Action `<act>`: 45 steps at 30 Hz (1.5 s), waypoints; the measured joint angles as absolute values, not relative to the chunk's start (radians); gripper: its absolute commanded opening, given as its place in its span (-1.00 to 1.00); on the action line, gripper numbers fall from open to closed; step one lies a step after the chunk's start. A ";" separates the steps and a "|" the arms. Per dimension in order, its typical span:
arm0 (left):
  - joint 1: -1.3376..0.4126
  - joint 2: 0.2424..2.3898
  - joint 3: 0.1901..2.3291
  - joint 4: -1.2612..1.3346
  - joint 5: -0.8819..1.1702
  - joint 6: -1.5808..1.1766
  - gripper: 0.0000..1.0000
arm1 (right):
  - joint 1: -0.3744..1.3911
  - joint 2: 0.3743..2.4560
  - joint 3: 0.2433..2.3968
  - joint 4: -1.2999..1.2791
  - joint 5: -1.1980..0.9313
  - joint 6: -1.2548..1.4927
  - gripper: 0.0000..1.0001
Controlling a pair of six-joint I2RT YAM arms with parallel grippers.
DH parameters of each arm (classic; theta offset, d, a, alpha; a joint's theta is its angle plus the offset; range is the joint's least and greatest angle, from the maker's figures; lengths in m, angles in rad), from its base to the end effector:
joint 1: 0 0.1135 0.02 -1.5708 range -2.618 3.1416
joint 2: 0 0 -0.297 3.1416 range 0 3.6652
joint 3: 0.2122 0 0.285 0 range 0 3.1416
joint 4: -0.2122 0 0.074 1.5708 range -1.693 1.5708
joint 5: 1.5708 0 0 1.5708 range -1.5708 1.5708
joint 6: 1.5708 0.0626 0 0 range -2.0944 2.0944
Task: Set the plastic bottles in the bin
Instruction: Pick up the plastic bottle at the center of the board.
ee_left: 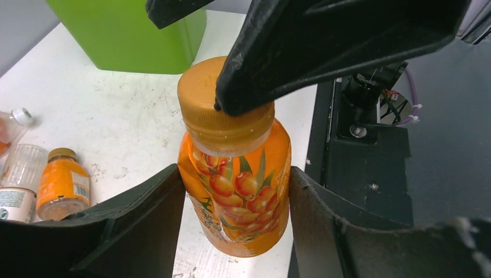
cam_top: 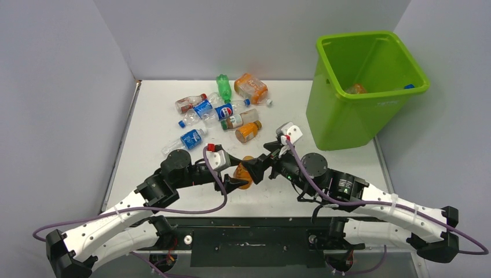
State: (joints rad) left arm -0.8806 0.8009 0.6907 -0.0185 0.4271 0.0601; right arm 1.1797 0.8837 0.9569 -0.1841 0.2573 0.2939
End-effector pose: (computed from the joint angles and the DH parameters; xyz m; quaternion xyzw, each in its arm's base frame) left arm 0.1243 -0.1913 0.3390 0.4574 0.5909 -0.4033 0.5282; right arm 0.1058 0.2147 0.4085 -0.2394 0.7044 0.3735 0.5540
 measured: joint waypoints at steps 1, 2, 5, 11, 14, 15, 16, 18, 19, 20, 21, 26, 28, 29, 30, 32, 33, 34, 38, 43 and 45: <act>-0.881 0.799 0.691 -0.010 0.433 0.054 -1.00 | 1.181 0.897 0.960 -0.194 0.258 0.290 0.95; -0.880 0.799 0.690 -0.010 0.435 0.047 -1.00 | 1.185 0.907 0.965 -0.192 0.258 0.290 1.00; -0.875 0.801 0.685 0.007 0.451 0.031 -1.00 | 1.193 0.928 0.976 -0.194 0.258 0.282 0.77; -0.873 0.802 0.682 0.039 0.477 0.018 -1.00 | 1.201 0.949 0.972 -0.175 0.257 0.294 0.40; -0.870 0.802 0.676 0.058 0.480 0.013 -1.00 | 1.205 0.950 0.962 -0.152 0.253 0.307 0.07; -0.869 0.802 0.673 0.062 0.480 0.008 -1.00 | 1.206 0.951 0.957 -0.142 0.249 0.313 -0.01; -0.868 0.801 0.669 0.066 0.479 0.003 -1.00 | 1.206 0.955 0.953 -0.131 0.244 0.321 -0.08; -0.866 0.799 0.660 0.068 0.477 -0.004 -1.00 | 1.206 0.968 0.950 -0.118 0.232 0.334 -0.17; -0.866 0.798 0.656 0.068 0.477 -0.008 -1.00 | 1.207 0.974 0.948 -0.113 0.227 0.341 -0.18; -0.865 0.795 0.651 0.068 0.476 -0.013 -1.00 | 1.207 0.980 0.946 -0.109 0.225 0.347 -0.12; -0.864 0.792 0.646 0.068 0.476 -0.016 -1.00 | 1.207 0.982 0.942 -0.107 0.223 0.352 0.04; -0.865 0.779 0.639 0.080 0.485 -0.020 -1.00 | 1.207 0.982 0.921 -0.106 0.224 0.381 0.59; -0.866 0.773 0.639 0.091 0.487 -0.020 -1.00 | 1.206 0.982 0.904 -0.104 0.227 0.387 0.42; -0.867 0.773 0.638 0.089 0.487 -0.020 -1.00 | 1.206 0.981 0.897 -0.094 0.227 0.399 0.28; -0.867 0.774 0.638 0.088 0.488 -0.020 -1.00 | 1.206 0.981 0.891 -0.088 0.228 0.404 0.10; -0.867 0.775 0.636 0.086 0.485 -0.022 -1.00 | 1.207 0.977 0.884 -0.072 0.222 0.419 -0.26; -0.867 0.776 0.635 0.087 0.482 -0.022 -1.00 | 1.210 0.975 0.883 -0.062 0.220 0.428 -0.42; -0.866 0.776 0.633 0.087 0.487 -0.024 -1.00 | 1.211 0.973 0.883 -0.060 0.221 0.424 -0.64; -0.871 0.776 0.633 0.094 0.485 -0.028 -0.56 | 1.211 0.962 0.875 -0.051 0.223 0.432 -0.89; -0.886 0.765 0.622 0.109 0.460 -0.024 0.94 | 1.212 0.958 0.875 -0.052 0.222 0.430 -0.89; -0.893 0.752 0.610 0.123 0.441 -0.015 0.92 | 1.211 0.958 0.891 -0.086 0.236 0.416 -0.89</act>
State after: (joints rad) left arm -0.8932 0.7517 0.6102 0.1226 0.4412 -0.0147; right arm 1.2114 0.9585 0.8906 -0.0856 0.2359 0.4164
